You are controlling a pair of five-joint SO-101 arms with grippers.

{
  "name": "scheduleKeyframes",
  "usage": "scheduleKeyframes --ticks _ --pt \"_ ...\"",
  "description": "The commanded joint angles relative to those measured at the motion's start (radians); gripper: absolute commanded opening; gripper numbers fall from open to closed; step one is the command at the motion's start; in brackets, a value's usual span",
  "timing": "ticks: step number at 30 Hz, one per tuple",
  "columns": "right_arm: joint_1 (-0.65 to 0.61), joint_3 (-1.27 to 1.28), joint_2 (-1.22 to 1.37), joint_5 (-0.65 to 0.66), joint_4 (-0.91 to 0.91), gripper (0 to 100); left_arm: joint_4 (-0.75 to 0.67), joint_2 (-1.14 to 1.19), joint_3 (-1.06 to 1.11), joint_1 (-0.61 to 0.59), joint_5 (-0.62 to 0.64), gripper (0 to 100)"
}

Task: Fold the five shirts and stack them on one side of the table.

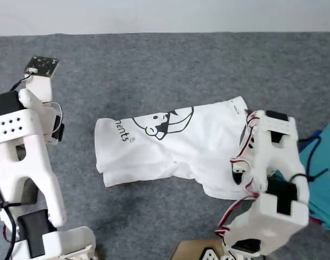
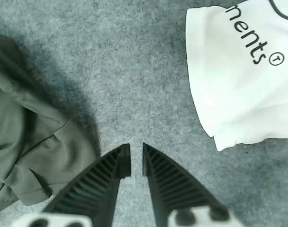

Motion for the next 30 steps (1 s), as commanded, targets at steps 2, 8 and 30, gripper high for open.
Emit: scheduleKeyframes --ticks 2,8,30 --pt "-0.010 -0.012 0.068 -0.012 -0.028 5.9 0.029 -0.049 -0.010 -0.005 0.005 5" --pt "-0.002 -0.012 0.077 -0.012 -0.016 3.9 0.029 -0.049 -0.007 -0.003 0.005 5" --pt "-0.010 -0.009 -0.050 -0.009 0.045 3.6 0.029 -0.049 -0.005 -0.003 0.005 5"
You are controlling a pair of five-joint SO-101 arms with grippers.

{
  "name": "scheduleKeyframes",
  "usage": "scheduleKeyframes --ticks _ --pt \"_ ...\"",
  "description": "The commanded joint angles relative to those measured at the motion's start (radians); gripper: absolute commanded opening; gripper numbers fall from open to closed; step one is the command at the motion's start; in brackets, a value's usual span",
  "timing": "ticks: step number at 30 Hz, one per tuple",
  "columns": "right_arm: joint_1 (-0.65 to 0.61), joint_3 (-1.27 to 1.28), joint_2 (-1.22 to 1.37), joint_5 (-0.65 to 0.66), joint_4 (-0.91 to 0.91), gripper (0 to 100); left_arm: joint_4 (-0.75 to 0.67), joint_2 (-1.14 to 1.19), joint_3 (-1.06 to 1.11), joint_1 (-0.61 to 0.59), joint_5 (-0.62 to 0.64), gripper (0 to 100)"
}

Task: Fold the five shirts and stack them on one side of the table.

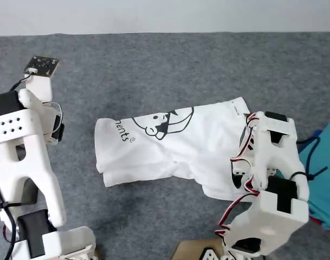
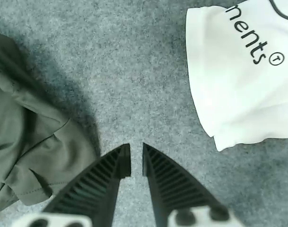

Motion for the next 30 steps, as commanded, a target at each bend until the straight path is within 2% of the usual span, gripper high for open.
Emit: scheduleKeyframes --ticks 1,11,22,30 --pt "-0.013 -0.011 -0.051 -0.006 0.010 2.6 0.029 -0.049 -0.005 -0.003 0.005 5" --pt "-0.001 -0.006 -0.061 0.002 0.022 0.9 0.029 -0.049 -0.004 -0.003 0.005 5" --pt "0.216 -0.011 -0.062 0.207 0.071 0.9 0.029 -0.048 -0.004 -0.003 0.005 5" --pt "0.242 -0.011 -0.062 0.247 0.099 0.9 0.029 -0.048 -0.004 -0.003 0.005 5"
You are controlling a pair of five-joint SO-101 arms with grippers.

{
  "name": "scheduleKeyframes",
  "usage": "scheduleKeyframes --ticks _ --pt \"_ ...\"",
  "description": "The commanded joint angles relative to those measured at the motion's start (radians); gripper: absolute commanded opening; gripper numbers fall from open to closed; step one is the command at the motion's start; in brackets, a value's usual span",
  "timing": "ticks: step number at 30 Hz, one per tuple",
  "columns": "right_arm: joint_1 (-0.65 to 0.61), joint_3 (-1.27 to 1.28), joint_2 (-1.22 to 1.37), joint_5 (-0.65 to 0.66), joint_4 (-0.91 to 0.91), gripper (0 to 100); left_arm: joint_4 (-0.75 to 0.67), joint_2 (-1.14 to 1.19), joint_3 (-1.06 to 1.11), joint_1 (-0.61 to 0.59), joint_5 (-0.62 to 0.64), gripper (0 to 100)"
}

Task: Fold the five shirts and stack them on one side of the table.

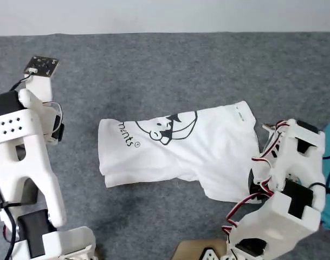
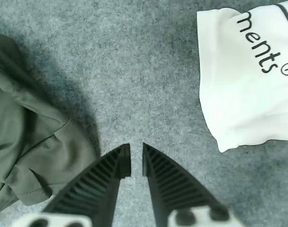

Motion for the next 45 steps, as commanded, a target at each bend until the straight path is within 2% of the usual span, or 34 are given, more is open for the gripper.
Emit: scheduleKeyframes --ticks 1,14,20,26,29,32,35,39,45 --pt "0.018 -0.011 -0.062 0.012 0.018 0.9 0.029 -0.048 -0.004 -0.003 0.005 5" --pt "0.067 -0.029 -0.062 0.094 0.005 1.2 0.029 -0.048 -0.004 -0.003 0.005 5" --pt "0.071 -0.061 -0.134 0.092 0.082 18.0 0.029 -0.048 -0.004 -0.002 0.005 9" --pt "0.012 -0.130 -0.312 0.092 0.122 18.7 0.029 -0.051 -0.008 0.023 0.005 11" --pt "-0.022 -0.160 -0.375 0.091 0.110 18.6 0.025 -0.092 -0.010 0.097 0.005 11" --pt "-0.065 -0.184 -0.390 0.091 0.041 15.1 -0.008 -0.127 -0.010 0.215 0.005 6" --pt "-0.139 -0.190 -0.371 0.091 -0.068 1.3 -0.075 -0.130 -0.010 0.302 0.005 0" --pt "-0.229 -0.190 -0.321 0.086 -0.219 1.3 -0.193 -0.058 -0.005 0.330 0.005 0" --pt "-0.335 -0.190 -0.176 -0.040 -0.504 1.0 -0.324 0.178 -0.010 0.333 0.005 0"
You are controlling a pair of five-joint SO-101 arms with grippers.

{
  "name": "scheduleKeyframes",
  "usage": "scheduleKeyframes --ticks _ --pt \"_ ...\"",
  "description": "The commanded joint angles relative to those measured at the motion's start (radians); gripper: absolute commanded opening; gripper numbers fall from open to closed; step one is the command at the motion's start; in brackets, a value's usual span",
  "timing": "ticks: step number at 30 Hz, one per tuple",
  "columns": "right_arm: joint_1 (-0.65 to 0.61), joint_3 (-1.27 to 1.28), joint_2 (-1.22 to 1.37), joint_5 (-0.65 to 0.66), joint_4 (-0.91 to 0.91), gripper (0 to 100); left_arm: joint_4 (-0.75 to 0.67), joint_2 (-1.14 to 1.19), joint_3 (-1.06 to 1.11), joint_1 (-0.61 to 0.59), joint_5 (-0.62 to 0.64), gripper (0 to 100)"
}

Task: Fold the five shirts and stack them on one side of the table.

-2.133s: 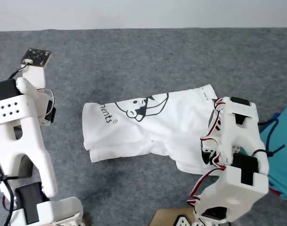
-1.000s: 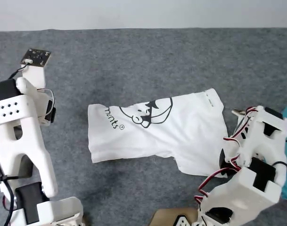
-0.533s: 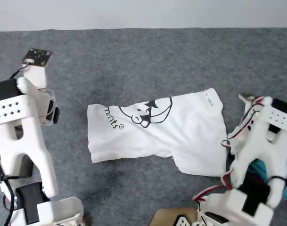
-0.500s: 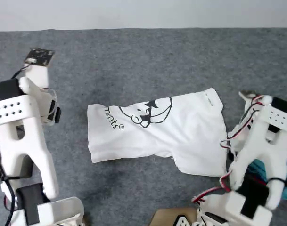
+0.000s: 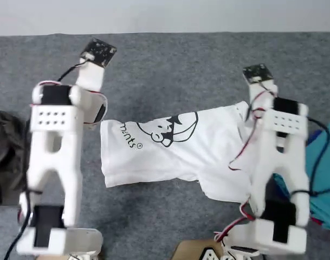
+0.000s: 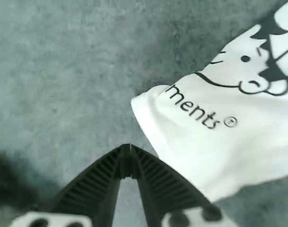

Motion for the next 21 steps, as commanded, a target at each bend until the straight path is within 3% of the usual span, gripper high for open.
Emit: scheduleKeyframes --ticks 1,14,21 --pt "-0.058 -0.055 0.062 -0.060 -0.177 1.0 -0.075 0.120 -0.010 0.012 0.005 0" --pt "-0.176 -0.068 0.285 -0.055 -0.624 1.0 -0.101 0.425 -0.122 0.014 -0.002 2" --pt "-0.120 -0.338 0.567 -0.055 -0.582 1.0 -0.063 0.592 -0.257 0.012 -0.002 5"
